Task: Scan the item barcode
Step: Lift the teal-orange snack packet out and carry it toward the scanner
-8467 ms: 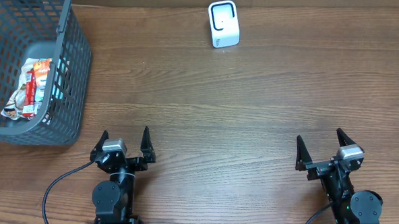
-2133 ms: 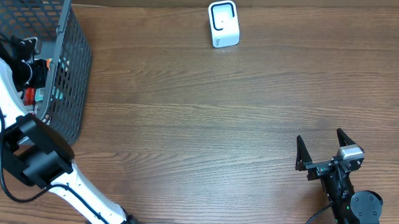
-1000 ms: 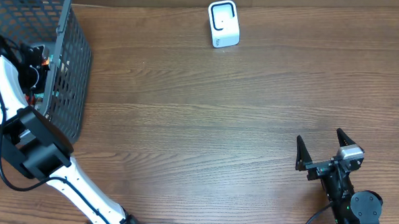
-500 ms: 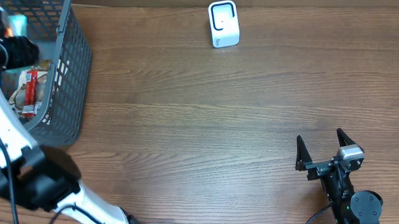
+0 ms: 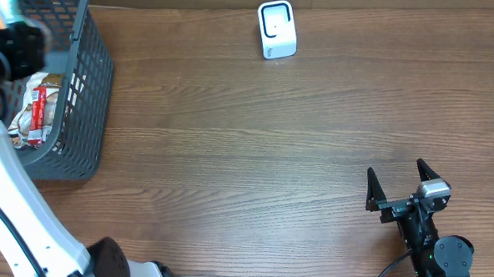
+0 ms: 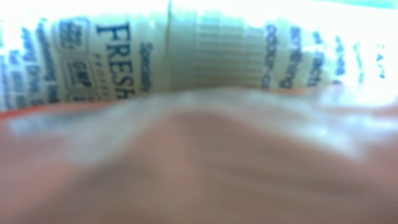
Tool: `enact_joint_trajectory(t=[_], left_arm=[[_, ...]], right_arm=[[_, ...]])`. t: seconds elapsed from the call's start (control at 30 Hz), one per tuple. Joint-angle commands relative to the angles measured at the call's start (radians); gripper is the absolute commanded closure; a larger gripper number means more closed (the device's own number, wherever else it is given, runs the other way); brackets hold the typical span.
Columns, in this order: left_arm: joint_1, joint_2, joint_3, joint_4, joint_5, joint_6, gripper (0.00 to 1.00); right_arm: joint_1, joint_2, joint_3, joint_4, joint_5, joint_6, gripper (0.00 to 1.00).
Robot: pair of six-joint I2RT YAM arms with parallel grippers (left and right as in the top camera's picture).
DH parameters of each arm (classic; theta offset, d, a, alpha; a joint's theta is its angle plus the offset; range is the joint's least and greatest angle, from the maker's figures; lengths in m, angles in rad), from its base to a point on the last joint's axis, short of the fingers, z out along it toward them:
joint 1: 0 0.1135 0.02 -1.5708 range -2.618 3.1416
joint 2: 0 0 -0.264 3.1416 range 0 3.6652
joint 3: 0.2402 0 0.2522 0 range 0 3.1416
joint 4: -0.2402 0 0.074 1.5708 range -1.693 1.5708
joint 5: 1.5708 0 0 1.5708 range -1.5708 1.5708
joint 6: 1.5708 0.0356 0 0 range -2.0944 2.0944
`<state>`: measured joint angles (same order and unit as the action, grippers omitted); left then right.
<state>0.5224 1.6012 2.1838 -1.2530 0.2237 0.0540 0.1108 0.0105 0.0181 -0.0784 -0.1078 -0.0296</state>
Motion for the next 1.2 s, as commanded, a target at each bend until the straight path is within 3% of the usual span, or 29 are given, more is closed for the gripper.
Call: enact_joint_trajectory(t=[0.0, 0.23, 0.47, 0.87, 1.17], left_arm=[[-0.095, -0.046, 0.03, -0.035, -0.053, -0.065, 0.5], [-0.338, -0.043, -0.005, -0.188, -0.11, -0.138, 0.52], [-0.626, -0.043, -0.152, -0.163, -0.23, -0.237, 0.53], [-1.034, 0.048, -0.569, 0.17, -0.257, -0.423, 0.55], [-1.229, 0.266, -0.645, 0.382, -0.258, -0.542, 0.58]], right_arm=[[-0.006, -0.006, -0.01, 0.005, -0.002, -0.005, 0.0], [-0.006, -0.006, -0.01, 0.005, -0.002, -0.005, 0.0], [-0.006, -0.006, -0.01, 0.005, -0.002, -0.005, 0.0], [-0.006, -0.006, -0.01, 0.005, -0.002, -0.005, 0.0], [-0.006, -0.006, -0.01, 0.005, -0.002, -0.005, 0.0]])
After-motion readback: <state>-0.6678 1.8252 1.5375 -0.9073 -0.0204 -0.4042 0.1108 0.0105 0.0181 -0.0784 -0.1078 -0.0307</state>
